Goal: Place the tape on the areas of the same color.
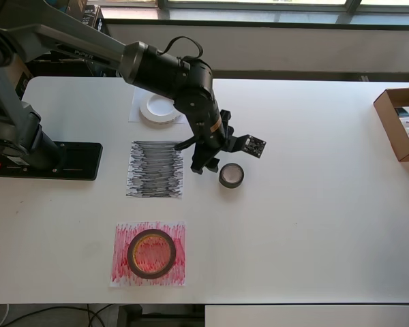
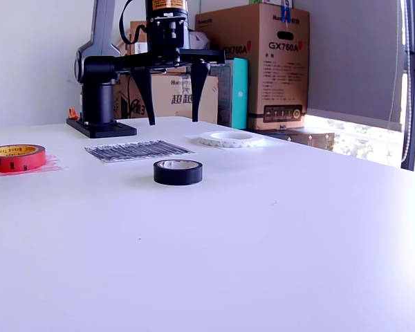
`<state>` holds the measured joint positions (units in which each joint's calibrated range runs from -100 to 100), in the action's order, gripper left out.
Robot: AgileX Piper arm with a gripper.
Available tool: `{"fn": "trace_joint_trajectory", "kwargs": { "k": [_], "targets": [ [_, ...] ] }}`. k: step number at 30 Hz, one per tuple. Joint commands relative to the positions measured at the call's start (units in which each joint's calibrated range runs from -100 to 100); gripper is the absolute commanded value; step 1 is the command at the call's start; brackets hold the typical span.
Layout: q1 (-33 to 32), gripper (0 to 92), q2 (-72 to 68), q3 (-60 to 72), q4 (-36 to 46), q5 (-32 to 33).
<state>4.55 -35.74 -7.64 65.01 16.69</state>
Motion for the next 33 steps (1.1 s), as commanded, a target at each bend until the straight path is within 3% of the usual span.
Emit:
{"fn": "trace_joint_trajectory", "kwargs": {
  "k": [1, 14, 33],
  "targets": [
    [0.4, 67.1, -2.1, 5.4, 3.2, 4.4],
    [6.1, 67.1, -9.2, 12.6, 6.7, 5.2],
    [6.0, 67.1, -9.7, 11.8, 7.0, 5.3]
  ]
}}
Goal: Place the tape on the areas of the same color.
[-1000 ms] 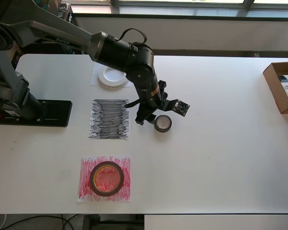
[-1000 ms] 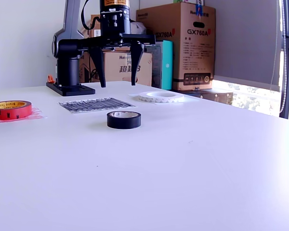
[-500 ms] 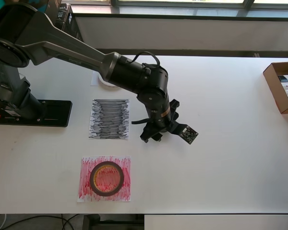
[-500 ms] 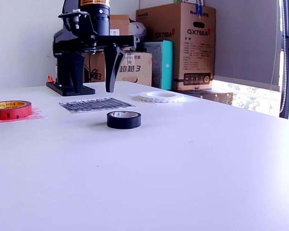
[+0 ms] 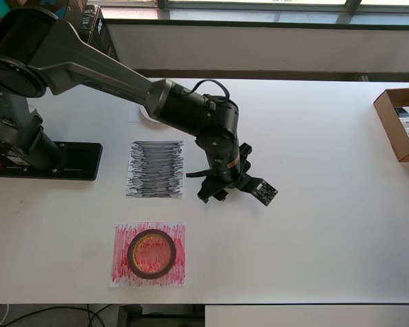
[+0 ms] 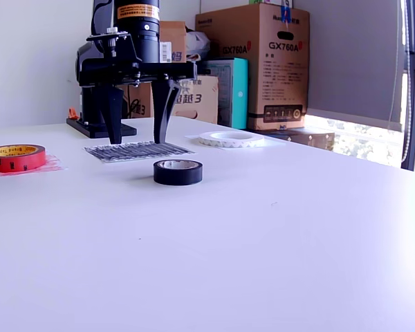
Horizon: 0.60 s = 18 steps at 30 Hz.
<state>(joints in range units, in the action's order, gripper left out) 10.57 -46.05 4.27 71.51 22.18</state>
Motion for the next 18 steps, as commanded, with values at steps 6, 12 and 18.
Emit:
{"fn": "trace_joint_trajectory", "kwargs": {
  "k": [6, 12, 18],
  "targets": [
    [-0.3, 67.1, 0.9, -1.9, 0.5, -0.3],
    [-0.3, 67.1, 1.3, -3.4, 0.5, -0.3],
    [-0.9, 67.1, 1.6, -4.0, 0.4, -0.4]
  ]
}}
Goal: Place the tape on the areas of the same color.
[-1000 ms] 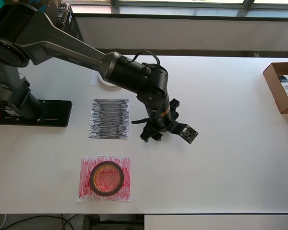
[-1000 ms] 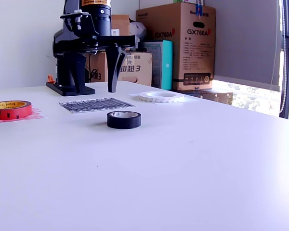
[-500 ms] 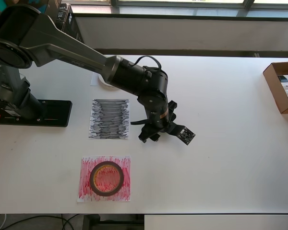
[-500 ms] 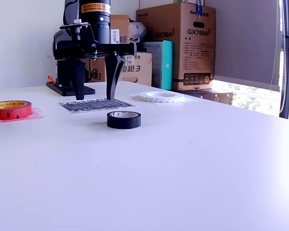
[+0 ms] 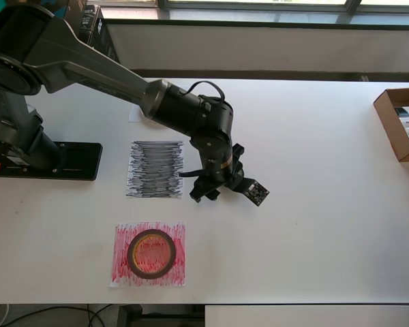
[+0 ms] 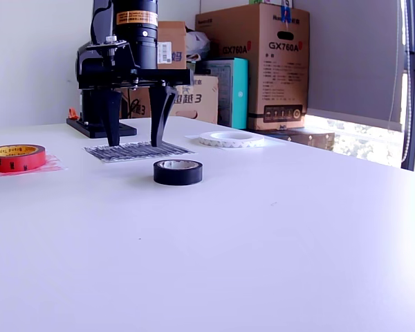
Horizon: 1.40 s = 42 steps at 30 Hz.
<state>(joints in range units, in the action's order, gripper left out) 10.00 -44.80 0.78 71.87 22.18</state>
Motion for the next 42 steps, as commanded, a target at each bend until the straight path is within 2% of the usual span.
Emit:
{"fn": "trace_joint_trajectory", "kwargs": {
  "k": [1, 16, 42],
  "targets": [
    [-0.3, 67.1, 0.4, -0.5, 0.0, -0.4],
    [-0.3, 67.1, -0.5, -0.5, 0.0, -2.8],
    [-1.6, 67.1, -6.9, 7.2, -0.6, -2.8]
  ]
}}
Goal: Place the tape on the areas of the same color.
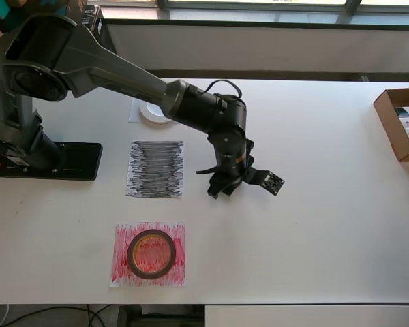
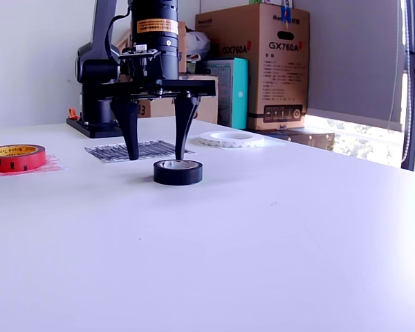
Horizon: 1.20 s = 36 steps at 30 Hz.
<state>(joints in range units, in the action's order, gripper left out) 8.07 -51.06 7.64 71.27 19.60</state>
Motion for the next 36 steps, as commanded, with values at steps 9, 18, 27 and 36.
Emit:
{"fn": "trace_joint_trajectory", "kwargs": {
  "k": [9, 18, 27, 36],
  "targets": [
    [0.2, 67.1, -0.8, -0.5, 0.5, -0.2],
    [0.8, 67.1, 0.0, -2.6, 0.7, -0.4],
    [1.4, 67.1, 0.3, -4.2, 0.7, -1.6],
    [1.5, 57.3, 0.2, -4.0, 0.7, -2.0]
  ]
}}
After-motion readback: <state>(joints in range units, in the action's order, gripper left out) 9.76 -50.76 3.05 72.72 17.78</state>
